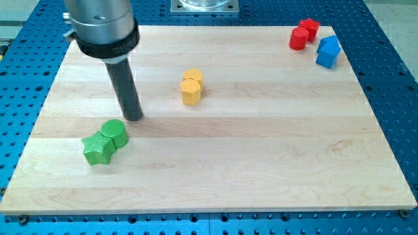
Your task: Separate the yellow blocks
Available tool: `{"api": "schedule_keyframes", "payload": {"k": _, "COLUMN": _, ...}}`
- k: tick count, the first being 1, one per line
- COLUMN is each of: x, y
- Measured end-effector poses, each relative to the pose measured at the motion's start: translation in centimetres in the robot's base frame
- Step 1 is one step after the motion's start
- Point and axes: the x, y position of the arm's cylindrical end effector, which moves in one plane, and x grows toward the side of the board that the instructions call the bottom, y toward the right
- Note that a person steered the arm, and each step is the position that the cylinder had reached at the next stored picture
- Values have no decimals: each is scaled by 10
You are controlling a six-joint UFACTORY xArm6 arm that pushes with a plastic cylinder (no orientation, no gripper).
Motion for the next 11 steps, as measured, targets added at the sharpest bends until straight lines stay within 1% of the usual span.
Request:
{"api": "schedule_keyframes", "payload": {"k": 1, "x": -1, "y": 45}}
{"api": "schedule_keyframes", "payload": {"k": 3, "x": -4, "y": 54}}
{"api": "schedule_keyframes", "payload": {"k": 5, "x": -7, "y": 75}}
{"api": "schedule_keyframes", "payload": {"k": 6, "x": -30, "y": 75}}
{"api": "schedule_keyframes", "payload": {"k": 7, "x": -85, "y": 75}}
{"api": "schedule_keyframes", "payload": {"k": 8, "x": -120, "y": 75}}
{"api": "schedule_keyframes", "payload": {"k": 9, "x": -139, "y": 75}}
{"api": "schedule_keyframes", "payload": {"k": 10, "x": -138, "y": 75}}
{"api": "schedule_keyframes", "payload": {"k": 11, "x": -128, "y": 95}}
